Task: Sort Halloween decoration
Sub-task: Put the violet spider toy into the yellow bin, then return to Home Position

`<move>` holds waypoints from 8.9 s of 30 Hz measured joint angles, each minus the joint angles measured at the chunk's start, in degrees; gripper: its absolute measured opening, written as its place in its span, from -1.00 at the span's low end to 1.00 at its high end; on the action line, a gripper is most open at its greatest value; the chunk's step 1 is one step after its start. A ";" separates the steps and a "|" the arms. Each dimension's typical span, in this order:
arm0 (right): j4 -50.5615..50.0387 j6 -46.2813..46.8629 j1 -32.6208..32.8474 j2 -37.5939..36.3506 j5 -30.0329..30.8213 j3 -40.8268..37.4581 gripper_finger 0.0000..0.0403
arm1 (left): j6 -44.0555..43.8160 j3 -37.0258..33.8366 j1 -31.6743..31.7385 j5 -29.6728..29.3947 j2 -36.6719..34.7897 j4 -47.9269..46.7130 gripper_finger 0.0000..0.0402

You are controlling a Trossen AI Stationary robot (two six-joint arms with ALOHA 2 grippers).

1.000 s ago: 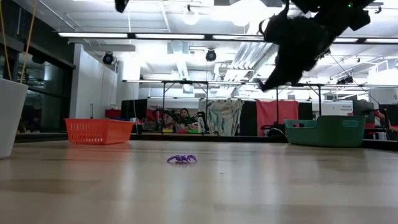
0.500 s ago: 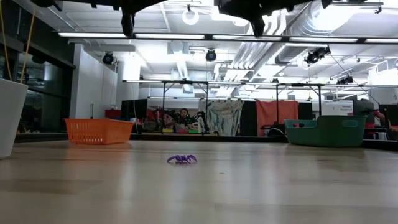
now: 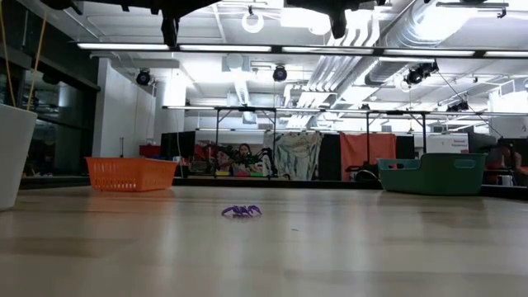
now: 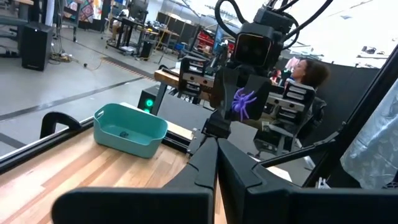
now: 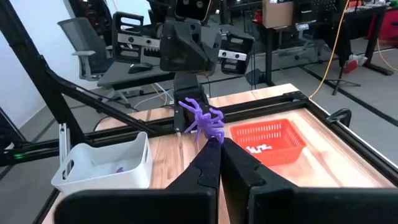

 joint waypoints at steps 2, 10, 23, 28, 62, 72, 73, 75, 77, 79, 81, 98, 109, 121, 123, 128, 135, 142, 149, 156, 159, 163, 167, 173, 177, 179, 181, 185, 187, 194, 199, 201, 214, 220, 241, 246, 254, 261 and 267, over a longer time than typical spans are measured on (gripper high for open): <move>-0.03 1.36 0.00 0.00 -0.29 0.02 -1.00 | 0.04 0.00 0.00 0.00 0.00 0.01 -1.00; -11.96 21.04 4.99 0.00 -26.34 0.07 -1.00 | 0.04 0.02 0.00 0.21 0.00 -0.05 -1.00; -30.82 59.64 43.92 0.64 -25.45 -2.04 -1.00 | 3.93 0.04 0.00 0.44 0.00 -0.09 -1.00; -31.25 66.97 51.88 4.80 -18.59 -5.03 -1.00 | 4.02 0.04 0.00 0.44 0.00 -0.31 -1.00; -36.87 48.26 44.65 6.05 -15.24 1.53 -0.09 | 3.66 0.07 0.09 -0.22 -0.02 -1.77 -1.00; -38.79 11.86 23.15 9.47 -0.86 12.12 -0.21 | 1.65 0.30 -0.02 1.94 -0.43 -1.85 -1.00; -38.68 8.14 21.71 11.04 -2.18 13.00 -0.22 | 1.15 0.50 -0.04 2.33 -0.73 -1.81 -1.00; -38.67 -0.10 19.60 14.80 -4.52 14.76 -0.22 | 0.60 0.98 -0.04 2.88 -1.26 -1.71 -1.00; -38.64 -8.13 18.39 19.22 -5.07 16.70 -0.22 | 0.62 1.35 -0.04 2.97 -2.10 -1.82 -1.00; -38.70 -15.21 17.33 24.01 -4.99 18.91 -0.22 | 1.75 1.90 -0.04 2.97 -2.68 -1.43 -1.00; -38.44 -20.79 16.45 28.98 -4.97 21.51 -0.22 | 3.10 1.99 -0.03 2.82 -3.44 -1.77 -1.00; -38.73 -33.56 14.19 52.32 -8.05 37.13 -0.22 | 3.50 2.21 -0.07 2.49 -4.57 -3.01 -1.00; -40.75 -33.59 13.90 54.16 -10.61 37.23 -0.27 | 3.47 2.21 -0.04 2.49 -4.57 -3.35 -1.00; -42.80 -33.52 12.86 54.84 -12.92 37.39 -0.80 | 3.46 2.19 -0.04 2.44 -4.57 -4.31 -1.00; -43.78 -33.48 12.80 54.80 -12.87 37.40 -0.93 | 3.47 2.19 -0.05 1.88 -4.57 -4.31 -1.00; -45.96 -33.09 12.66 53.80 -11.99 37.35 -0.98 | 5.10 2.16 -0.04 0.77 -4.57 -4.31 -1.00; -53.90 -29.23 10.31 49.23 -12.01 36.18 -0.99 | 7.18 2.14 0.77 -1.57 -4.57 -4.32 -1.00; -49.84 -18.95 7.57 35.45 -12.05 17.18 -1.00 | 7.98 2.14 2.71 -1.57 -4.57 -4.29 -1.00; -33.24 2.04 7.50 14.57 -11.72 -5.54 -1.00 | 7.54 2.14 3.06 -1.57 -4.57 -4.38 -1.00; -3.15 19.51 3.13 5.32 -8.80 -12.76 -1.00 | 4.15 2.12 3.06 -0.85 -4.33 -4.99 -1.00; 6.51 19.28 0.56 5.35 -8.55 -10.48 -1.00 | 7.10 2.12 3.06 2.63 -3.86 -5.06 -1.00; 10.32 13.15 -1.57 5.26 -6.97 -4.10 -1.00 | 10.99 2.12 2.91 5.44 -3.01 -5.41 -1.00; 9.21 7.07 -2.90 5.23 -6.82 1.91 -1.00 | 11.43 2.12 2.93 5.45 -1.95 -5.32 -1.00; 6.89 4.22 -4.73 5.29 -7.65 4.39 -1.00 | 11.47 2.12 2.93 4.96 -1.66 -5.23 -1.00; 6.63 5.02 -4.90 5.35 -7.69 3.74 -1.00 | 11.48 2.12 2.95 4.94 -1.81 -5.19 -1.00; 6.69 5.06 -4.87 5.35 -7.72 3.74 -1.00 | 11.49 2.12 2.95 4.89 -1.81 -5.23 -1.00; 6.69 5.06 -4.83 5.35 -7.76 3.74 -1.00 | 11.50 2.12 2.95 4.83 -1.81 -5.23 -1.00; 6.86 5.21 -4.83 5.35 -7.74 3.74 -1.00 | 11.50 2.12 2.95 4.83 -1.81 -5.22 -1.00; 6.82 5.55 -4.83 5.35 -7.76 3.74 -1.00 | 11.50 2.12 2.95 4.83 -1.81 -5.23 -1.00; 3.91 12.44 -3.13 5.29 -15.67 3.74 -1.00 | 11.58 2.12 2.95 4.83 -1.81 -5.36 -1.00; -11.11 23.32 3.71 5.27 -28.63 3.74 -1.00 | 13.05 2.12 2.95 4.14 -1.81 -5.67 -1.00; -18.56 27.02 8.65 5.27 -30.25 3.72 -1.00 | 13.06 2.12 3.05 3.25 -1.79 -6.02 -1.00; -33.05 59.78 44.89 9.42 -19.23 3.65 -0.99 | 13.03 2.12 5.61 2.51 -1.77 -10.15 -1.00; -39.39 68.53 51.34 13.59 -16.50 3.65 -0.91 | 13.00 2.12 6.90 2.46 -1.75 -10.31 -1.00; -52.94 49.34 47.75 10.43 -12.75 6.64 -0.19 | 7.92 2.12 8.22 2.52 -1.89 -10.33 -1.00; -57.28 31.22 39.24 7.03 -8.03 11.95 -0.88 | 2.22 2.14 8.15 3.44 -3.44 -8.58 -1.00; -48.81 6.53 18.90 2.30 -2.07 13.99 -0.97 | -0.63 2.27 5.90 5.54 -7.94 -7.68 -1.00; -28.25 -3.37 4.16 2.56 -8.88 13.99 -0.98 | -2.05 2.23 1.59 6.53 -11.92 -10.30 -1.00; -15.85 -1.75 -1.95 2.54 -15.06 13.99 -0.99 | 3.50 0.43 -1.28 7.79 -16.85 -10.50 -1.00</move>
